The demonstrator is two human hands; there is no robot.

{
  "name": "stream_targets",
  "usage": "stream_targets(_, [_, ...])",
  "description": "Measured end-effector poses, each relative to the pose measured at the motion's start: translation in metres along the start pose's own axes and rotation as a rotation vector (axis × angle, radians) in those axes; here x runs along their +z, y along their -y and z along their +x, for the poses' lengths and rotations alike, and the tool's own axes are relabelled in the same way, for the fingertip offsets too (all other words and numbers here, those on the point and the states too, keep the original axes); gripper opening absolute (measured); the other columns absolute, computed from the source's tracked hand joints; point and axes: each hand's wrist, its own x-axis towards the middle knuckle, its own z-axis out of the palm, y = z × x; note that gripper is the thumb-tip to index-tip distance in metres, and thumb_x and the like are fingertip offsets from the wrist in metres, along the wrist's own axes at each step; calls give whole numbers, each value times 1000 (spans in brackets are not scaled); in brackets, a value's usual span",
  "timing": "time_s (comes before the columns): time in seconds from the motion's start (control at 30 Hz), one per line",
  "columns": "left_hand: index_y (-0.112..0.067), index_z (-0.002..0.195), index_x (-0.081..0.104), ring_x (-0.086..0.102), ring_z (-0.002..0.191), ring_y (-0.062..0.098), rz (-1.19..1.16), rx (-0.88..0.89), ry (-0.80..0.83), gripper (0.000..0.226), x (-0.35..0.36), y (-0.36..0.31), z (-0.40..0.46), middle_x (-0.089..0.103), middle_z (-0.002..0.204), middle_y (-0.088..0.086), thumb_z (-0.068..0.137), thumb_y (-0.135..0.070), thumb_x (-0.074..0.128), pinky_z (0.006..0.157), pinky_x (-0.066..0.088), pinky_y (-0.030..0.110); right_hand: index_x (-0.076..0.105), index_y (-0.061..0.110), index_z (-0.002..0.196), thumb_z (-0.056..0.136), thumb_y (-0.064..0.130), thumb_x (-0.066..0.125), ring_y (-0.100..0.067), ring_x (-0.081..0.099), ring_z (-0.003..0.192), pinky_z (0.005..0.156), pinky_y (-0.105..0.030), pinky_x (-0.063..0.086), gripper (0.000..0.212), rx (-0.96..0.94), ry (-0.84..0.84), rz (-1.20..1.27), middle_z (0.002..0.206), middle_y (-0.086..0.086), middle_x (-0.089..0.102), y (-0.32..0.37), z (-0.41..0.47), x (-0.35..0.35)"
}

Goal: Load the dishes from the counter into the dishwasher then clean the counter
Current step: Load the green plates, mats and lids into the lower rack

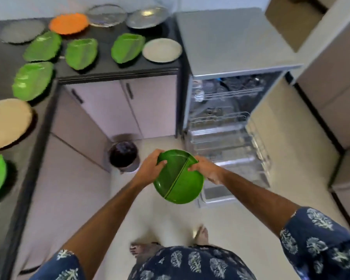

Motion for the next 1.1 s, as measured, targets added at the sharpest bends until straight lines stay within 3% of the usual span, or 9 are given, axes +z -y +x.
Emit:
stream_targets(0.07, [-4, 121, 59, 59, 109, 29, 1, 14, 68, 34, 39, -19, 21, 60, 114, 10, 90, -18, 61, 97, 47, 41, 65, 7, 102, 82, -10, 55, -16, 66, 67, 63, -24, 56, 28, 38, -93, 20, 87, -12, 68, -24, -12, -35])
stream_targets(0.17, [1, 116, 62, 60, 108, 30, 15, 1, 112, 31, 87, -45, 44, 62, 115, 17, 88, -13, 59, 95, 47, 38, 64, 8, 98, 68, -2, 55, -32, 65, 81, 80, -48, 58, 33, 64, -213, 48, 90, -19, 67, -57, -18, -83])
stream_targets(0.2, [2, 117, 61, 60, 108, 28, 10, -12, 126, 31, 99, -50, 50, 61, 115, 15, 88, -11, 58, 94, 46, 34, 64, 7, 105, 74, -3, 53, -35, 65, 89, 86, -52, 56, 34, 72, -236, 13, 98, -21, 67, -65, -20, -94])
stream_targets(0.3, [1, 124, 57, 56, 114, 23, 10, -73, 198, 30, 125, -50, 67, 56, 119, 10, 95, -2, 57, 94, 40, 25, 58, 5, 122, 91, -3, 46, -35, 61, 105, 90, -48, 53, 34, 129, -326, -17, 113, -20, 64, -81, -18, -119])
stream_targets(0.47, [-8, 132, 53, 52, 123, 22, -1, -169, 299, 33, 151, -31, 114, 52, 133, 11, 99, -10, 54, 101, 39, 29, 55, 8, 123, 99, 15, 45, -29, 58, 105, 94, -51, 52, 26, 197, -392, 17, 116, -16, 61, -100, 30, -146])
stream_targets(0.6, [-10, 132, 52, 52, 120, 19, -5, -213, 319, 33, 165, -7, 175, 52, 132, 10, 100, -11, 51, 101, 39, 29, 57, 11, 116, 97, 15, 44, -27, 60, 99, 91, -46, 52, 23, 217, -443, -64, 112, -15, 63, -93, 94, -168])
stream_targets(0.8, [-4, 134, 51, 48, 129, 24, -14, -280, 292, 38, 196, 58, 304, 49, 135, 15, 98, 1, 39, 101, 35, 24, 55, 10, 114, 95, 15, 40, -38, 61, 102, 92, -51, 50, 24, 174, -498, -312, 111, -21, 64, -72, 240, -195])
stream_targets(0.97, [-7, 133, 49, 52, 112, 18, -59, -341, 231, 35, 236, 120, 397, 51, 132, 13, 99, -6, 46, 92, 40, 23, 50, 10, 113, 98, 23, 41, -43, 63, 99, 86, -53, 53, 22, 136, -553, -626, 105, -21, 65, -79, 357, -212])
stream_targets(1.1, [-8, 143, 38, 48, 130, 28, -81, -374, 200, 49, 285, 170, 451, 45, 143, 16, 98, -14, 55, 108, 41, 35, 49, 9, 121, 100, 29, 42, -39, 63, 102, 82, -43, 49, 31, 102, -544, -889, 110, -19, 65, -94, 436, -235])
